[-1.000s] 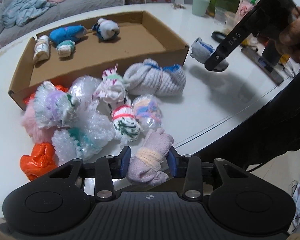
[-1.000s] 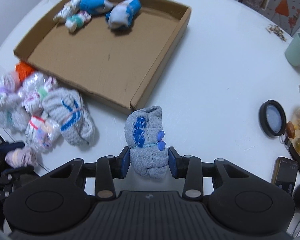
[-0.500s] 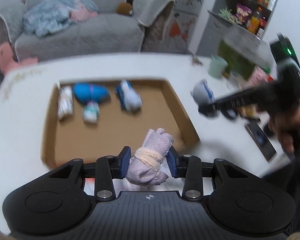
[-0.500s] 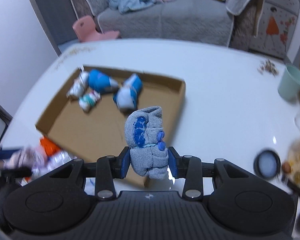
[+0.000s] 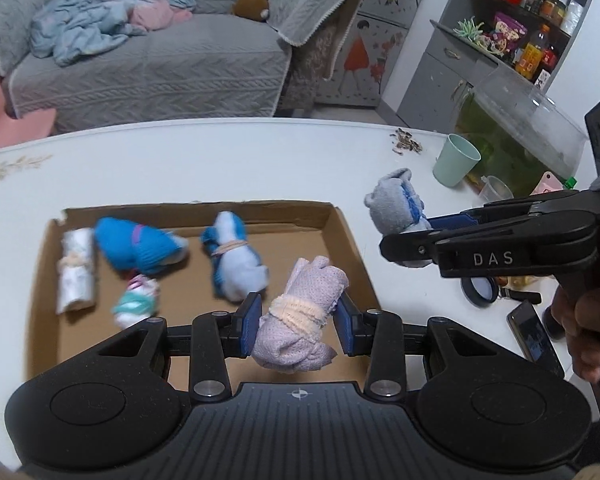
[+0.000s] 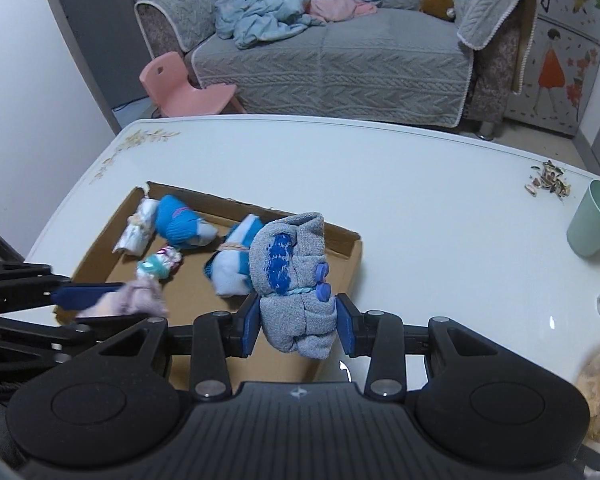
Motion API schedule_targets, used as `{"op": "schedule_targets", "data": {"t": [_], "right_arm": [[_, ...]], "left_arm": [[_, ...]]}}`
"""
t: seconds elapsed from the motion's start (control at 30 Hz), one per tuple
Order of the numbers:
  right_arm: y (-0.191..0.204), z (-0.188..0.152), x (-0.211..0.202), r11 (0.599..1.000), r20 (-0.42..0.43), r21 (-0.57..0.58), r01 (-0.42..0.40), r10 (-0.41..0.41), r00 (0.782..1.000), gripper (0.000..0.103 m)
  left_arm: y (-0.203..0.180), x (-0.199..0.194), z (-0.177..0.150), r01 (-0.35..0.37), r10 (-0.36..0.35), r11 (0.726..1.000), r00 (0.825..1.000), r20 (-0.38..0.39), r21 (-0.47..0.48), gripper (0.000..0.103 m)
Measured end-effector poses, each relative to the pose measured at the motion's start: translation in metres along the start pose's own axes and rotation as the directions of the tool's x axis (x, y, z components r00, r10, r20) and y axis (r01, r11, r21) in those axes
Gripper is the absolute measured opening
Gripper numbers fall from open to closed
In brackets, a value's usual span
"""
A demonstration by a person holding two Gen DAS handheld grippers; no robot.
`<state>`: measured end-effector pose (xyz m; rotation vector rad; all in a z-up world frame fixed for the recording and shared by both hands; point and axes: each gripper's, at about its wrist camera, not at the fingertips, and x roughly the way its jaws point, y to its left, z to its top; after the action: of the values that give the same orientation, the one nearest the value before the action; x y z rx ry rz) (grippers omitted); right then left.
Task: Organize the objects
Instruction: 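Lower both held socks into the tray next to the others and release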
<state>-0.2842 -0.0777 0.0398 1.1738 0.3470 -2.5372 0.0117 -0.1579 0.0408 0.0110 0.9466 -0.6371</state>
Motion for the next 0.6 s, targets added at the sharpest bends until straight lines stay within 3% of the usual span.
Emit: {"op": "schedule_targets", "data": {"t": [0.33,0.6], "right_arm": [[-0.013,0.011,0.017,1.000,-0.006,0.014,0.010,-0.010,1.000,0.036],[-0.014,0.019,0.025,1.000,-0.017,-0.006,-0.005,0.005,1.000,0.036]], "left_arm": [[-0.004,0.079,0.010,-0.007,0.006,1.000,0.999,-0.047,-0.010,0.045],[0.007,0.094,0.016,-0.124,0.125,0.991,0.991,-0.036,0.052,0.045]]}}
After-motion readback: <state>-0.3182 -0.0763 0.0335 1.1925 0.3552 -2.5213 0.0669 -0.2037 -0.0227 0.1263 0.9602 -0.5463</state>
